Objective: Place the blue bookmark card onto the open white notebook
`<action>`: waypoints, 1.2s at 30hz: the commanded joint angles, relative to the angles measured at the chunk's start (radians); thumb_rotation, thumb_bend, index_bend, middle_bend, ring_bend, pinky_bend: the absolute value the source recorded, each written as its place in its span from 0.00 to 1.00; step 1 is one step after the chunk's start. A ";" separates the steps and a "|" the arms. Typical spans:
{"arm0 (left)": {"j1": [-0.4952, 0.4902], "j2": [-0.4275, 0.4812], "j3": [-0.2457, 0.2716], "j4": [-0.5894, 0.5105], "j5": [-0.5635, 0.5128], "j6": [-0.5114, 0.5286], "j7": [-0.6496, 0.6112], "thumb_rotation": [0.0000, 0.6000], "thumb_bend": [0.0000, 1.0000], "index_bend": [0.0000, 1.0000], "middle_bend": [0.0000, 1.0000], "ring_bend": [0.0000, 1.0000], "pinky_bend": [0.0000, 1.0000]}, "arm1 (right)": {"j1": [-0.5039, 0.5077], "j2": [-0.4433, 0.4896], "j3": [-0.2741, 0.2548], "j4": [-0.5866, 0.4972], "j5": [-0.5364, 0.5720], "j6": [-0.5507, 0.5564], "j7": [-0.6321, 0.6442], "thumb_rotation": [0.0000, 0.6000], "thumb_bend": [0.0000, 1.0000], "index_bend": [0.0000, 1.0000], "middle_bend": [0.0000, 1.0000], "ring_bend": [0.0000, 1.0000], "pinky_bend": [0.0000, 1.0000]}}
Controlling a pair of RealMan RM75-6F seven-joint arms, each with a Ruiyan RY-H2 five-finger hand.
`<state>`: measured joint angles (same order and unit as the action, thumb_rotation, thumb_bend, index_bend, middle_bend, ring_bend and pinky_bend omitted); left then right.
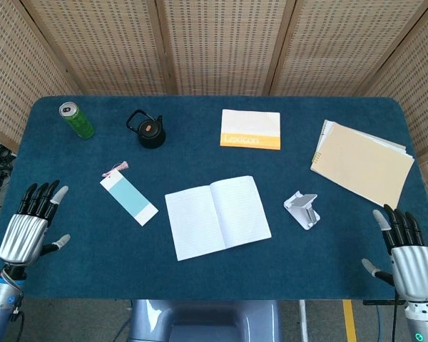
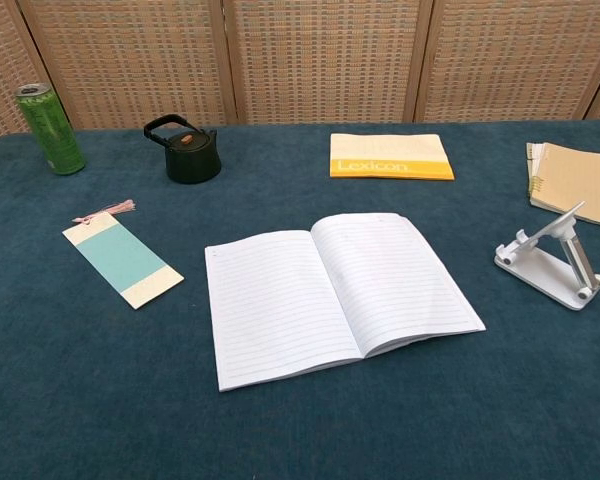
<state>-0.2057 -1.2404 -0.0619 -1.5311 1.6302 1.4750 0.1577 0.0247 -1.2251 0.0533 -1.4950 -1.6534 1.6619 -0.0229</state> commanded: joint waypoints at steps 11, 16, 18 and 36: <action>-0.216 0.024 -0.017 0.173 0.052 -0.240 -0.162 1.00 0.08 0.08 0.00 0.00 0.00 | 0.010 -0.017 0.023 0.051 0.072 -0.046 0.020 1.00 0.13 0.02 0.00 0.00 0.00; -0.295 -0.008 -0.007 0.256 0.057 -0.343 -0.188 1.00 0.08 0.19 0.00 0.00 0.00 | 0.016 -0.029 0.032 0.076 0.099 -0.067 0.020 1.00 0.13 0.02 0.00 0.00 0.00; -0.318 -0.021 -0.002 0.281 0.060 -0.368 -0.194 1.00 0.08 0.21 0.00 0.00 0.00 | 0.018 -0.033 0.035 0.084 0.108 -0.074 0.020 1.00 0.13 0.02 0.00 0.00 0.00; -0.513 -0.153 0.057 0.533 0.071 -0.580 -0.261 1.00 0.11 0.29 0.00 0.00 0.00 | 0.024 -0.053 0.056 0.149 0.177 -0.114 0.043 1.00 0.13 0.02 0.00 0.00 0.00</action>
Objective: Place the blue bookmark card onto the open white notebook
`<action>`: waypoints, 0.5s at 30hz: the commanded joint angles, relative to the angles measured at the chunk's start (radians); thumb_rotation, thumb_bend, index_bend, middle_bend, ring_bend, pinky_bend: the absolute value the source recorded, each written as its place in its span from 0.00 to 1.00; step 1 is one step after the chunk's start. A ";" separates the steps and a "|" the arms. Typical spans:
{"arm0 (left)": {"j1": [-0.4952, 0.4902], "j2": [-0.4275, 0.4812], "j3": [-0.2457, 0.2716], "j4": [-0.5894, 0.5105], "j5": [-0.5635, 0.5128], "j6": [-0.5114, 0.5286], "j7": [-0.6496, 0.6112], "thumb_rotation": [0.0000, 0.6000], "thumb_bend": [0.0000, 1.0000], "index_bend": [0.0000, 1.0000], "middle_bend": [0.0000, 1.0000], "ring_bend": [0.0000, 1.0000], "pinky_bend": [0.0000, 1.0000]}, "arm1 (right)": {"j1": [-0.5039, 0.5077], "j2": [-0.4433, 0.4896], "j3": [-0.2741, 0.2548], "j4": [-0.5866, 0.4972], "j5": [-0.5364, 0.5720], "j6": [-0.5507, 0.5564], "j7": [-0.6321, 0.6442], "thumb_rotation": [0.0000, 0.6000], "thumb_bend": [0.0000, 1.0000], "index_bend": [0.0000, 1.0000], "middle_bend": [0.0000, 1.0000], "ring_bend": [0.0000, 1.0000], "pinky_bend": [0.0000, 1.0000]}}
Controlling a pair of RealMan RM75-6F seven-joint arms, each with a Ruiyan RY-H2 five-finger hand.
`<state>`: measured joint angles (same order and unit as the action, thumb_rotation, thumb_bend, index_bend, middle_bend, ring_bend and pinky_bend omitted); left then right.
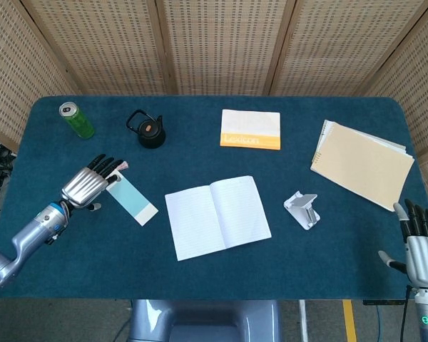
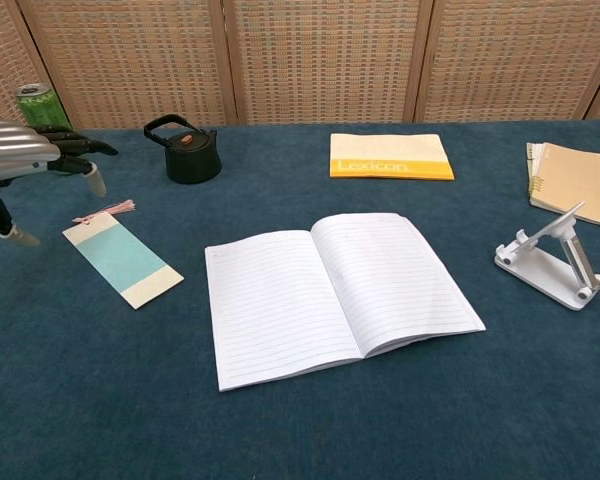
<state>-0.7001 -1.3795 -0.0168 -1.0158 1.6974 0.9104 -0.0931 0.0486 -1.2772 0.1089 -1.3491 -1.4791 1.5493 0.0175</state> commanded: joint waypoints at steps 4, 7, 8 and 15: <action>-0.048 -0.036 0.025 0.042 0.006 -0.040 -0.017 1.00 0.11 0.30 0.00 0.00 0.00 | 0.001 -0.004 0.002 0.013 0.009 -0.008 0.010 1.00 0.13 0.03 0.00 0.00 0.00; -0.062 -0.055 0.033 0.060 0.003 -0.052 -0.017 1.00 0.11 0.31 0.00 0.00 0.00 | 0.002 -0.005 0.003 0.020 0.014 -0.013 0.015 1.00 0.13 0.03 0.00 0.00 0.00; -0.066 -0.061 0.035 0.066 0.002 -0.055 -0.018 1.00 0.11 0.31 0.00 0.00 0.00 | 0.002 -0.005 0.004 0.022 0.015 -0.014 0.016 1.00 0.13 0.03 0.00 0.00 0.00; -0.084 -0.102 0.051 0.113 -0.011 -0.078 -0.018 1.00 0.11 0.32 0.00 0.00 0.00 | 0.002 -0.005 0.009 0.030 0.027 -0.018 0.029 1.00 0.13 0.03 0.00 0.00 0.00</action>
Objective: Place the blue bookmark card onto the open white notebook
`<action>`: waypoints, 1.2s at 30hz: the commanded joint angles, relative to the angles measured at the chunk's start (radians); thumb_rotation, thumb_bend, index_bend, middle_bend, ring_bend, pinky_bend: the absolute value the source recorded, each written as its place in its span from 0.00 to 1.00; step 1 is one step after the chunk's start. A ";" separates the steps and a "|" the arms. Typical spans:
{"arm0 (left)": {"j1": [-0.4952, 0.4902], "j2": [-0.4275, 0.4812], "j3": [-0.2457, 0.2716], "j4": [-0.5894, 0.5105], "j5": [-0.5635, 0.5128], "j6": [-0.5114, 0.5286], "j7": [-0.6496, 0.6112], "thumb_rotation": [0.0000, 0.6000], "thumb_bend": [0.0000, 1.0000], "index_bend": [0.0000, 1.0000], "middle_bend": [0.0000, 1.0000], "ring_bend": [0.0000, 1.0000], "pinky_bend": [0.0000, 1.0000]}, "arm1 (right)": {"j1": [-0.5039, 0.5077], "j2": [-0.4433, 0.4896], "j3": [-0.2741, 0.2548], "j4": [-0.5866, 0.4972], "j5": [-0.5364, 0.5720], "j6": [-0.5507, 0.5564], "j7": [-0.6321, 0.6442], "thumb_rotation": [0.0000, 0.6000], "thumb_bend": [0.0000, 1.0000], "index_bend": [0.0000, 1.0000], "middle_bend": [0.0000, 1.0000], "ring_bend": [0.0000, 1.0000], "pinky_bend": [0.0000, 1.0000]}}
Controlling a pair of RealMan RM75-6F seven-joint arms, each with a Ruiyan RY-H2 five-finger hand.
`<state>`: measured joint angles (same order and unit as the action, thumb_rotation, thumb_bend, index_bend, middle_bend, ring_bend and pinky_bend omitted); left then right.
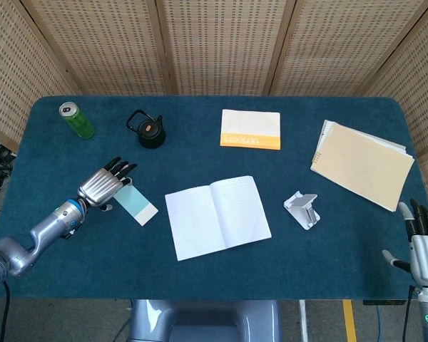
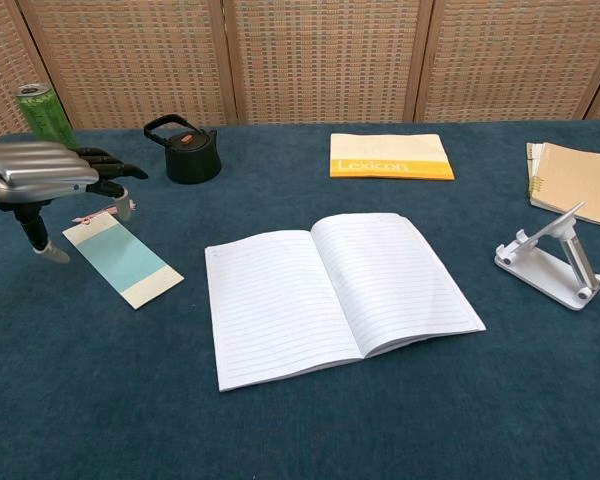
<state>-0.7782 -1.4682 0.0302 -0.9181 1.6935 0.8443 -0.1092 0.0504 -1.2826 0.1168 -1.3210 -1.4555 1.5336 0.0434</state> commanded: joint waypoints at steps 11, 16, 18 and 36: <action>-0.034 -0.078 0.028 0.093 -0.021 -0.037 -0.023 1.00 0.12 0.36 0.00 0.00 0.00 | 0.002 -0.006 0.002 0.012 0.011 -0.012 0.005 1.00 0.13 0.03 0.00 0.00 0.00; -0.042 -0.098 0.037 0.120 -0.026 -0.039 -0.032 1.00 0.12 0.34 0.00 0.00 0.00 | 0.003 -0.007 0.003 0.016 0.013 -0.013 0.006 1.00 0.13 0.03 0.00 0.00 0.00; -0.044 -0.104 0.039 0.127 -0.027 -0.039 -0.034 1.00 0.12 0.33 0.00 0.00 0.00 | 0.003 -0.008 0.003 0.017 0.013 -0.013 0.007 1.00 0.13 0.03 0.00 0.00 0.00; -0.069 -0.142 0.054 0.157 -0.044 -0.060 -0.021 1.00 0.12 0.34 0.00 0.00 0.00 | 0.005 -0.012 0.002 0.028 0.021 -0.025 0.011 1.00 0.13 0.04 0.00 0.00 0.00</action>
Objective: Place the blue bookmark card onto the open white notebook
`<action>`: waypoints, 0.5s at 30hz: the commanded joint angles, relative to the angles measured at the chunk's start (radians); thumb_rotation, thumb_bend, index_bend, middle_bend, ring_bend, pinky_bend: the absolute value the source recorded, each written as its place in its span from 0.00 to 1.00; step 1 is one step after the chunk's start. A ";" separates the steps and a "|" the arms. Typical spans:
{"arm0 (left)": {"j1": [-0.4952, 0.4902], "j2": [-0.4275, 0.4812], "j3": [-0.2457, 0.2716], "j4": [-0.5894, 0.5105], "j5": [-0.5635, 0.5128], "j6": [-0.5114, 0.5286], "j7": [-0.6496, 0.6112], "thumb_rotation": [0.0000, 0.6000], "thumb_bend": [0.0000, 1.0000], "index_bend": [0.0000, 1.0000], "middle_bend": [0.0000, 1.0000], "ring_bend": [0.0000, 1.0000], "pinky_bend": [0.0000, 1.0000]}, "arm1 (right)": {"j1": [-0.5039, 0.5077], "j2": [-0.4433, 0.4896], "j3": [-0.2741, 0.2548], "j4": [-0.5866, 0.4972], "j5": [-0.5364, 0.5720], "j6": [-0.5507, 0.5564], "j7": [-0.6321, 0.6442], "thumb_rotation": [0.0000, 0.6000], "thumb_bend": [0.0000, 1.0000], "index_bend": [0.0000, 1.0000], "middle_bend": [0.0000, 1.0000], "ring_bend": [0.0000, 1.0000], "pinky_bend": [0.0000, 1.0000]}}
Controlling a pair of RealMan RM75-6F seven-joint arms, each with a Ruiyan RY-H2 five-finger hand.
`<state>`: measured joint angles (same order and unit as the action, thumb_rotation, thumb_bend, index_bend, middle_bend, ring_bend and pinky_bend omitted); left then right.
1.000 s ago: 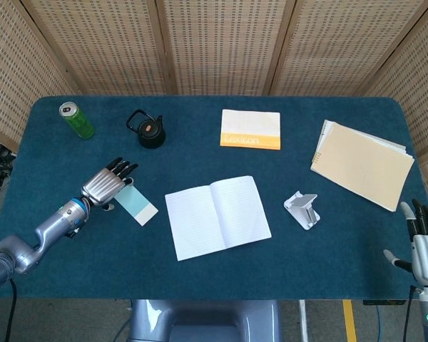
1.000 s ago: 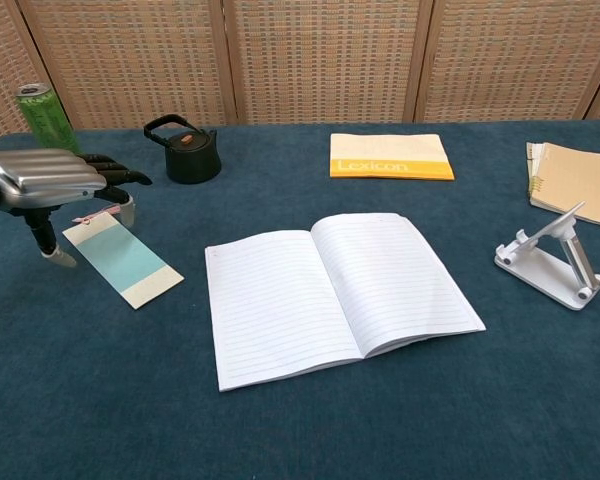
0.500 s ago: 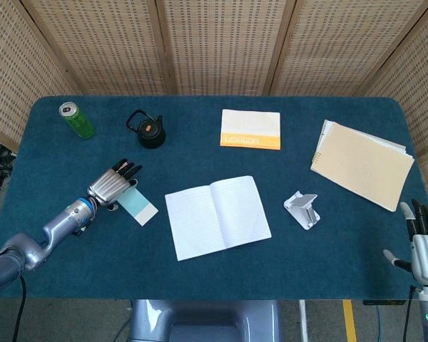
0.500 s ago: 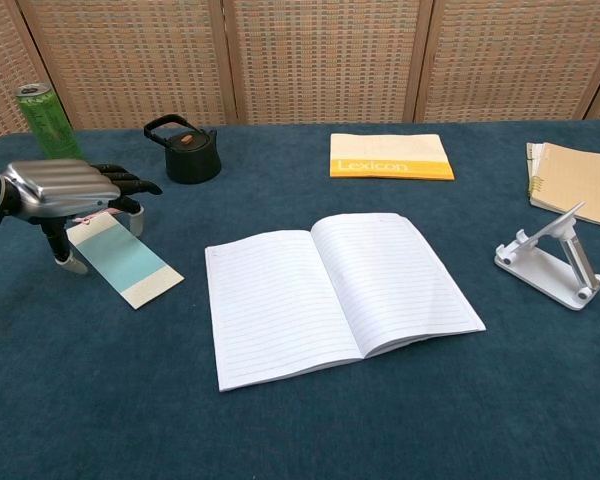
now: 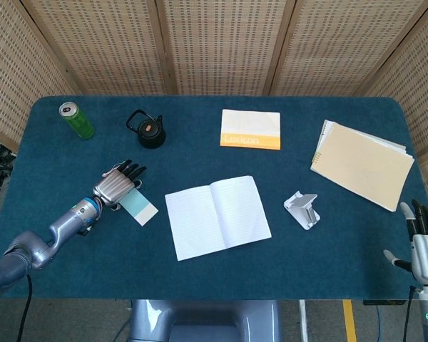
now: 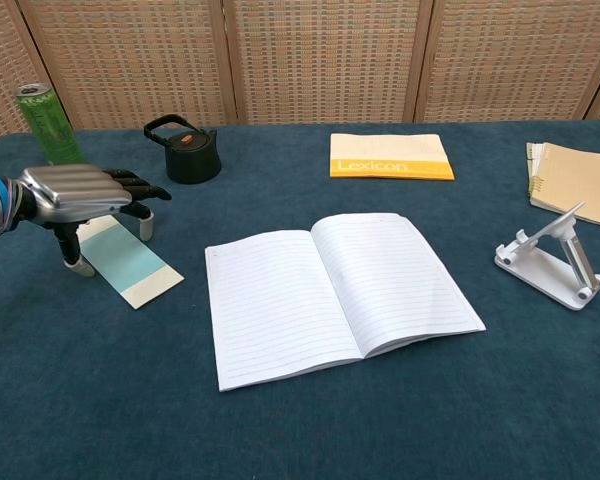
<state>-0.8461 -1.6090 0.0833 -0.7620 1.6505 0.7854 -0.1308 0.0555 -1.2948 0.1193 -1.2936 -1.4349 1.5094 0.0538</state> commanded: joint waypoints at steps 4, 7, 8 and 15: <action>-0.004 -0.005 0.003 0.005 -0.005 -0.007 -0.001 1.00 0.12 0.34 0.00 0.00 0.00 | 0.001 -0.001 0.000 0.002 0.002 -0.003 0.000 1.00 0.13 0.05 0.00 0.00 0.00; -0.007 -0.007 0.006 0.008 -0.006 -0.012 -0.001 1.00 0.12 0.35 0.00 0.00 0.00 | 0.001 -0.002 -0.001 0.004 0.002 -0.005 0.000 1.00 0.13 0.05 0.00 0.00 0.00; -0.008 -0.007 0.007 0.009 -0.007 -0.016 -0.002 1.00 0.12 0.36 0.00 0.00 0.00 | 0.001 -0.002 -0.001 0.004 0.003 -0.006 0.000 1.00 0.13 0.05 0.00 0.00 0.00; -0.013 -0.008 0.014 0.003 -0.011 -0.024 -0.004 1.00 0.12 0.44 0.00 0.00 0.00 | 0.001 -0.002 -0.003 0.002 -0.001 -0.004 -0.001 1.00 0.13 0.05 0.00 0.00 0.00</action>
<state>-0.8592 -1.6168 0.0967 -0.7589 1.6393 0.7606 -0.1351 0.0570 -1.2967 0.1168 -1.2920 -1.4361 1.5055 0.0533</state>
